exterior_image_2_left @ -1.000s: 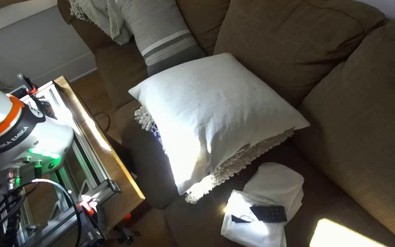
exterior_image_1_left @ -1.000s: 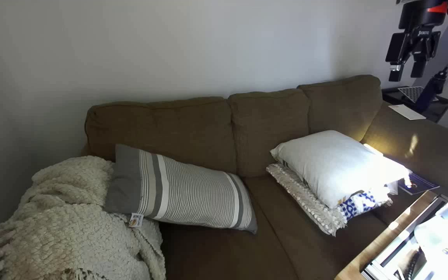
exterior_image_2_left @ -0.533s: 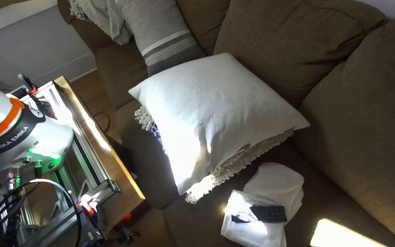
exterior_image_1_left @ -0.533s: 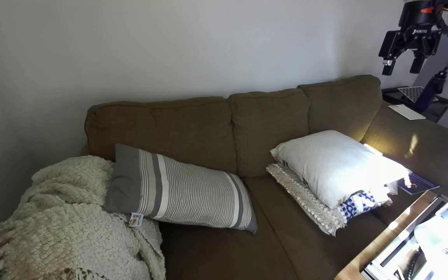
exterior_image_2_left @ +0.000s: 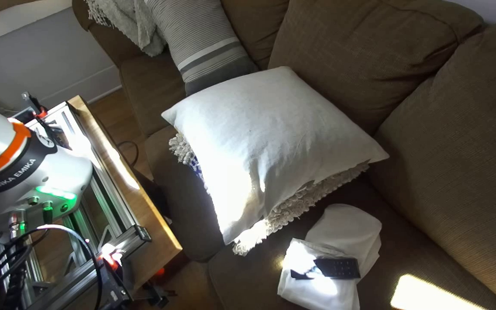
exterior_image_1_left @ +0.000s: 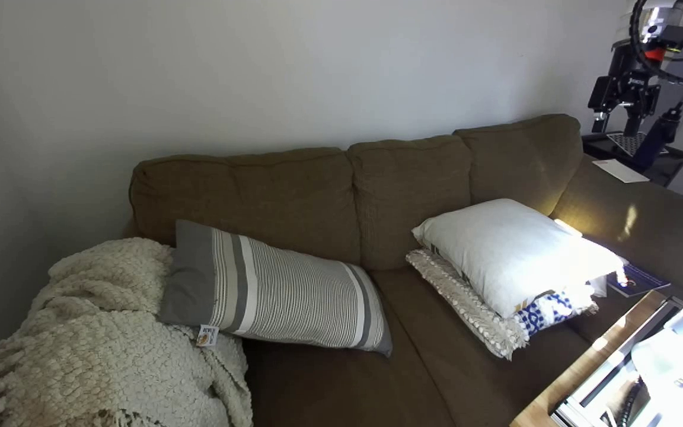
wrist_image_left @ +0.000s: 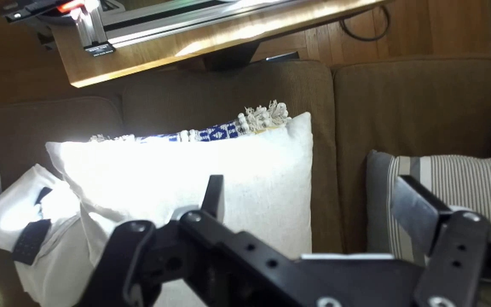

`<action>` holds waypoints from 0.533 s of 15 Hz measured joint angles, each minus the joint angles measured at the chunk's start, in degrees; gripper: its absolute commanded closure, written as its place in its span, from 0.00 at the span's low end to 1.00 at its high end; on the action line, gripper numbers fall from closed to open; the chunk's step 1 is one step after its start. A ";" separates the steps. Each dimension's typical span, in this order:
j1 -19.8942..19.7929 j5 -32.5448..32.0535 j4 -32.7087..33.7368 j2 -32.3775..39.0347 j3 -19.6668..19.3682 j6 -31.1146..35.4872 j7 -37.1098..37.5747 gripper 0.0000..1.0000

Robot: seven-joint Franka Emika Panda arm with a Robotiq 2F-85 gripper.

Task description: Move one pillow from the middle of the couch to the left edge

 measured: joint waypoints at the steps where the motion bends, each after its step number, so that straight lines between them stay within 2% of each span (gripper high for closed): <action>1: -0.10 -0.85 0.44 1.86 -1.74 -0.25 -4.15 0.00; 4: -0.58 -5.48 3.23 7.60 -5.49 -2.15 -15.23 0.00; 8: -1.55 -7.41 7.70 13.69 -7.48 -3.81 -20.03 0.00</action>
